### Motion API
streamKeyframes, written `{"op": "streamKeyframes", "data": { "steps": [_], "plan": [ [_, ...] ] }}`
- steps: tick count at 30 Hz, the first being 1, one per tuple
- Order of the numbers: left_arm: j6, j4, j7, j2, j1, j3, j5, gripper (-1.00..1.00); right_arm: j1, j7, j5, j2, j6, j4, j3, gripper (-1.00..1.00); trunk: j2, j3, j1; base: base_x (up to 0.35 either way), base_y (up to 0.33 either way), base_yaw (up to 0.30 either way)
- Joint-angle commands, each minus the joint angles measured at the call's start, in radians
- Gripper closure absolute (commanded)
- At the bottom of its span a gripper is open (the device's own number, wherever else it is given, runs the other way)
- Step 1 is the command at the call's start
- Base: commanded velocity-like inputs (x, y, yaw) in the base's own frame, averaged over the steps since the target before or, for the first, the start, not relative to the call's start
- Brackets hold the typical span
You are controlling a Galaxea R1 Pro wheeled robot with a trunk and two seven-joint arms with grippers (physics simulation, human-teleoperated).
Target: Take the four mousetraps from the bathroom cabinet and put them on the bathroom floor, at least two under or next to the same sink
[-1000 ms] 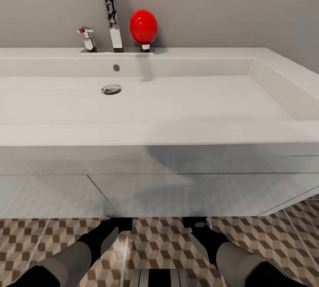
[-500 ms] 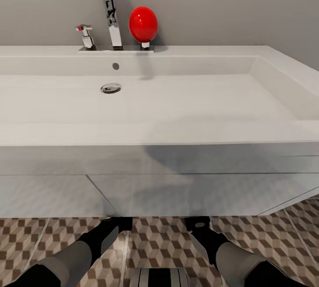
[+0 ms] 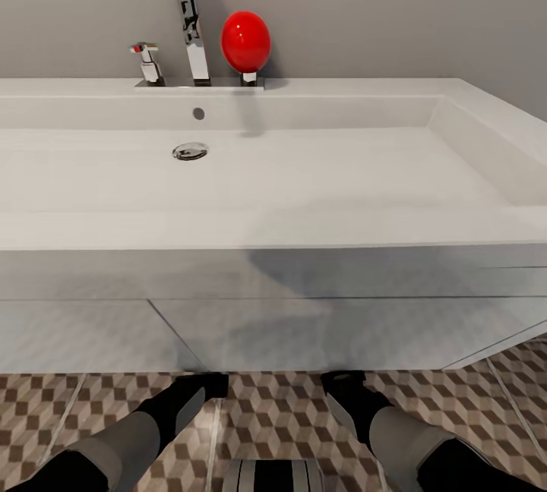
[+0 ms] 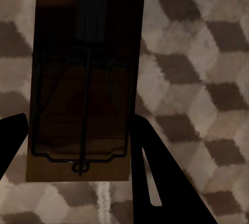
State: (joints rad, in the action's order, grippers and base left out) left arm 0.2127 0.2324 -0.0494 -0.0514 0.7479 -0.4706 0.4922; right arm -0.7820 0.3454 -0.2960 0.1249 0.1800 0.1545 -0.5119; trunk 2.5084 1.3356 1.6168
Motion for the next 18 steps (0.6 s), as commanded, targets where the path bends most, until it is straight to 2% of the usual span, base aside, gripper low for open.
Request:
{"op": "streamKeyframes", "data": {
  "steps": [1, 8, 18],
  "plan": [
    [0.007, 0.015, -0.006, -0.001, 0.013, -0.011, 0.007, 1.00, -0.015, 0.003, -0.006, 0.000, 0.008, 0.001, -0.007, 1.00, 0.000, 0.000, 0.000, 0.000, 0.000, 0.000],
    [0.007, 0.015, -0.006, -0.002, 0.013, -0.011, 0.006, 1.00, -0.067, 0.004, -0.006, 0.006, 0.038, -0.010, -0.007, 1.00, 0.000, 0.000, 0.000, 0.000, 0.000, 0.000],
    [0.007, 0.016, -0.006, -0.002, 0.013, -0.011, 0.006, 1.00, -0.086, 0.037, -0.006, 0.007, 0.057, -0.012, -0.007, 1.00, 0.000, 0.000, 0.000, 0.000, 0.000, 0.000]
  ]
}}
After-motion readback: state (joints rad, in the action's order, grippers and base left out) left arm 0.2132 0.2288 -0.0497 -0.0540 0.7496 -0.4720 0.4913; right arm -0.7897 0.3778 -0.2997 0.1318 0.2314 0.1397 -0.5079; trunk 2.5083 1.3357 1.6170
